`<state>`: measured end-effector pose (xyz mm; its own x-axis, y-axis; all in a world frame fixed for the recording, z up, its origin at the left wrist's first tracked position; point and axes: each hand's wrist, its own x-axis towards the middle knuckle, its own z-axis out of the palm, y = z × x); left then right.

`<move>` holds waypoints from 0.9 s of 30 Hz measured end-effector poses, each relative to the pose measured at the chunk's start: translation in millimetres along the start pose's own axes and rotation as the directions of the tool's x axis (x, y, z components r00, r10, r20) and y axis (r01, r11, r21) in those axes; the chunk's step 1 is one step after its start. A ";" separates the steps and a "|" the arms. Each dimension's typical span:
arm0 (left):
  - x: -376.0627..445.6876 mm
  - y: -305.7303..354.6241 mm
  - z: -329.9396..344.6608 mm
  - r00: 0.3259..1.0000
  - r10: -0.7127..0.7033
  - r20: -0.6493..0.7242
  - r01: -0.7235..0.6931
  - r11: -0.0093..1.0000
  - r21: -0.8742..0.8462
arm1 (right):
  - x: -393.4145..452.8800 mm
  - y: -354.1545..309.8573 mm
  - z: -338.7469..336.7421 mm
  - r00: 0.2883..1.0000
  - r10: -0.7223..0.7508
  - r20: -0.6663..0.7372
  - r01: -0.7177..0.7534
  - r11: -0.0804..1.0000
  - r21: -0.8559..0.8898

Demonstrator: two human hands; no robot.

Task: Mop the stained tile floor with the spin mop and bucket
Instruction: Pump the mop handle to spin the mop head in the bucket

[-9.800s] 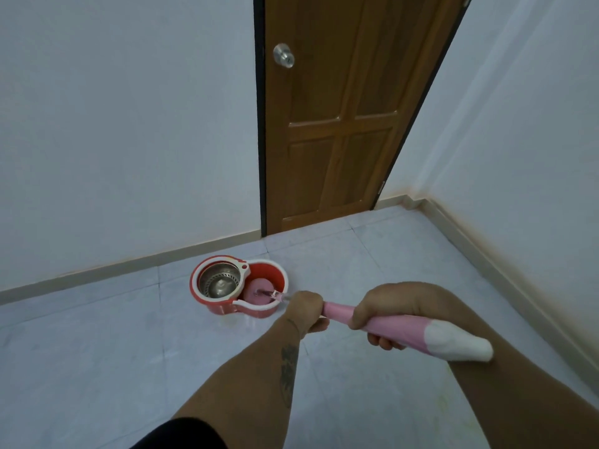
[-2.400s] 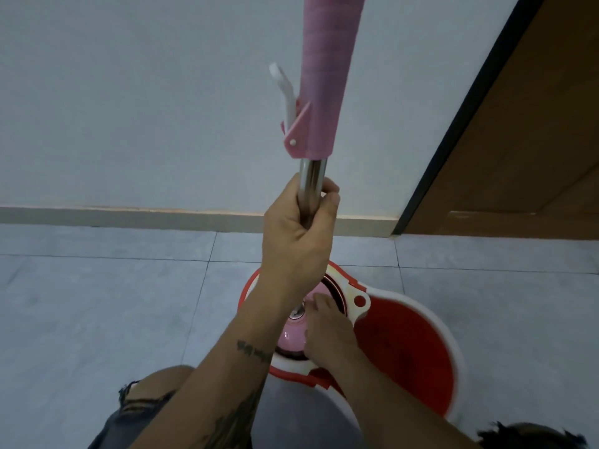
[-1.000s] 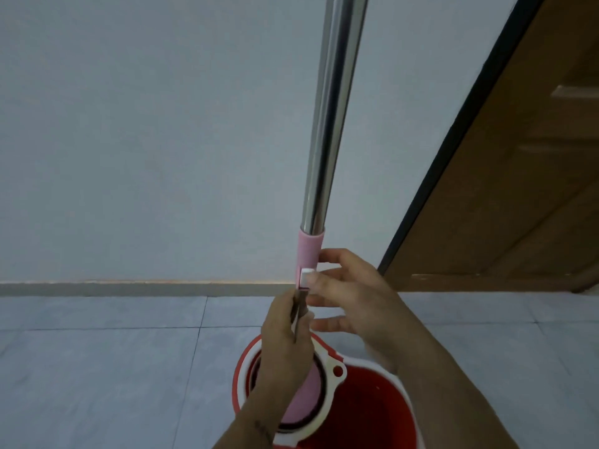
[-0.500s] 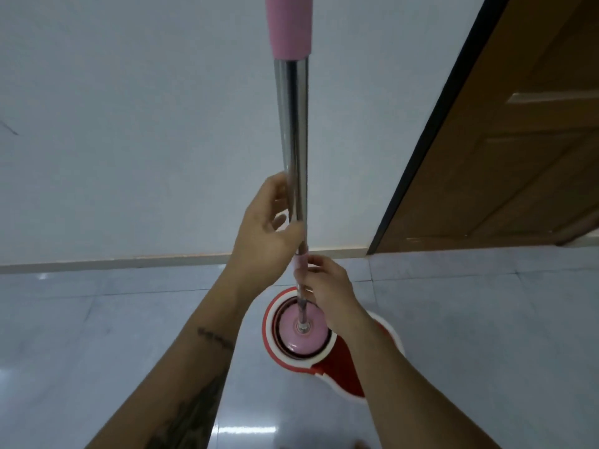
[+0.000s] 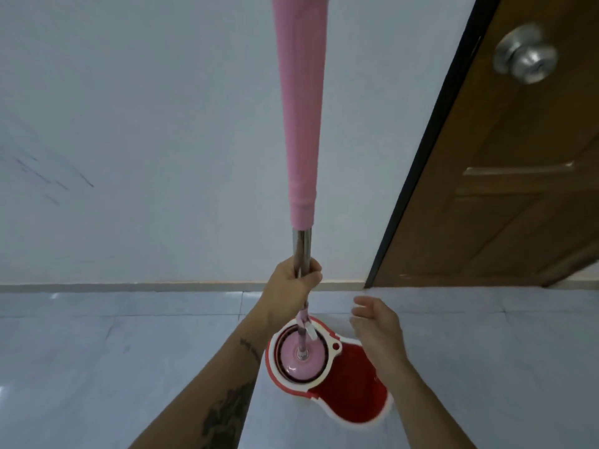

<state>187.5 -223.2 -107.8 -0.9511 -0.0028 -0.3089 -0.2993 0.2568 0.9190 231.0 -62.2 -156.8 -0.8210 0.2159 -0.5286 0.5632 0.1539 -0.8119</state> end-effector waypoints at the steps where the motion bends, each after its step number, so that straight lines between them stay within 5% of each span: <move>1: -3.5 1.8 1.3 1.000 -0.018 0.018 0.018 1.000 -0.001 | -11.1 -28.1 -14.1 0.994 -0.104 -0.021 0.105 0.994 0.033; 3: -7.0 4.1 2.8 0.998 -0.039 0.043 0.039 0.999 0.004 | -40.7 -95.7 -40.0 0.927 -0.374 0.002 0.372 0.923 0.100; 5: -10.6 4.7 3.7 0.996 -0.064 0.063 0.062 0.998 0.025 | -78.3 -166.8 -58.6 0.760 -0.632 0.154 0.613 0.775 0.152; 8: -14.5 1.1 7.2 0.990 -0.100 0.103 0.097 0.995 0.033 | -114.1 -241.7 -63.0 0.555 -0.710 0.433 0.722 0.670 0.172; 11: -14.1 -2.4 8.8 0.981 -0.118 0.152 0.113 0.993 0.038 | -117.3 -272.0 -43.3 0.589 -0.692 0.417 0.689 0.700 0.188; 16: 3.6 -5.5 -3.2 0.958 -0.137 0.254 0.130 0.991 0.041 | -110.9 -275.4 -5.9 0.659 -0.733 0.167 0.682 0.676 0.280; 27: 42.1 -36.8 -9.9 0.915 -0.128 0.382 0.134 0.991 0.011 | -71.3 -262.1 33.0 0.673 -0.738 -0.047 0.702 0.618 0.355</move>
<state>157.7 -242.3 -152.2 -0.8031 0.3338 -0.4936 -0.4230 0.2643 0.8668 138.9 -149.7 85.6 -0.9639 0.0770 0.2549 -0.2616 -0.0958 -0.9604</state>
